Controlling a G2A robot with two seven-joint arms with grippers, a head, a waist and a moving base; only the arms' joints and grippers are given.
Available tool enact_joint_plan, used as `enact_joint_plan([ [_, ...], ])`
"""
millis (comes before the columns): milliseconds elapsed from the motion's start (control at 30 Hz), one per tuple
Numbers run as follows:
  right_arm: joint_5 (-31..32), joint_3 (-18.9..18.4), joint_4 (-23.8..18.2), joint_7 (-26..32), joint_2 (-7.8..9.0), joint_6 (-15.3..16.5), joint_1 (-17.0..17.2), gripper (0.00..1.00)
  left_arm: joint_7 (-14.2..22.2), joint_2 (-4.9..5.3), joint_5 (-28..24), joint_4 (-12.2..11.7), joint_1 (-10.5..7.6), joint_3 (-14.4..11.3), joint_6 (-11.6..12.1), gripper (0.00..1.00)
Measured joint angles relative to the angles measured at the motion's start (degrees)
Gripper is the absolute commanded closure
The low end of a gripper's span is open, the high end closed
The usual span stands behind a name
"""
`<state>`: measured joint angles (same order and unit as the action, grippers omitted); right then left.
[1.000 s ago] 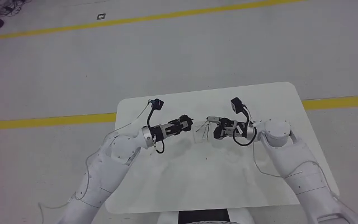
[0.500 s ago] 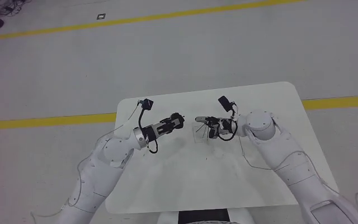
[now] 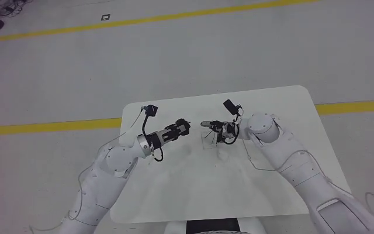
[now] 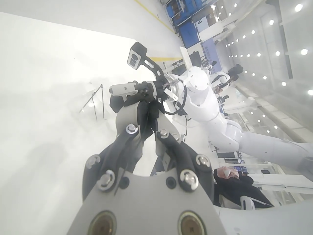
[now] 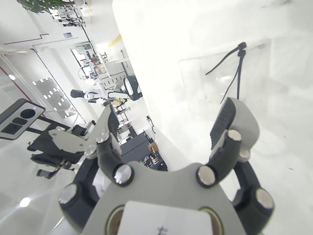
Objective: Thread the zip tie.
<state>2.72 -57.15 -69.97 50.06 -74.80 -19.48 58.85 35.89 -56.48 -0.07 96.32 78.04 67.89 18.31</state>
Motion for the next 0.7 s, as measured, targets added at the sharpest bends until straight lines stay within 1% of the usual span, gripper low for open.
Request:
enact_joint_plan([
  [67,0.88,0.5,-0.57,-0.85,-0.01,0.2,0.3,0.0,0.0,0.0,0.0,0.0,0.0,0.0,0.0,1.0],
  [133,3.32,1.94,-1.85,-2.14,-0.11,0.04,0.52,0.0,0.0,0.0,0.0,0.0,0.0,0.0,0.0,1.0],
  [200,4.35,2.96,-1.96,-2.84,-0.32,-0.01,0.34,0.0,0.0,0.0,0.0,0.0,0.0,0.0,0.0,1.0],
  [467,6.21,6.11,1.72,-4.79,-1.72,0.0,-2.34,0.01,0.0,0.0,0.0,0.0,0.0,0.0,0.0,1.0],
  [500,6.25,6.36,2.43,-4.98,-1.95,0.0,-2.73,0.09,0.0,0.0,0.0,0.0,0.0,0.0,0.0,1.0],
  [533,6.32,6.57,2.96,-5.1,-2.13,0.0,-3.03,0.2,0.0,0.0,0.0,0.0,0.0,0.0,0.0,1.0],
  [567,6.36,6.79,3.5,-5.21,-2.33,0.0,-3.31,0.41,0.0,0.0,0.0,0.0,0.0,0.0,0.0,1.0],
  [600,6.43,7.1,4.27,-5.37,-2.59,0.0,-3.68,0.51,0.0,0.0,0.0,0.0,0.0,0.0,0.0,1.0],
  [700,6.33,7.83,6.0,-5.57,-3.29,0.0,-4.55,0.56,0.0,0.0,0.0,0.0,0.0,0.0,0.0,1.0],
])
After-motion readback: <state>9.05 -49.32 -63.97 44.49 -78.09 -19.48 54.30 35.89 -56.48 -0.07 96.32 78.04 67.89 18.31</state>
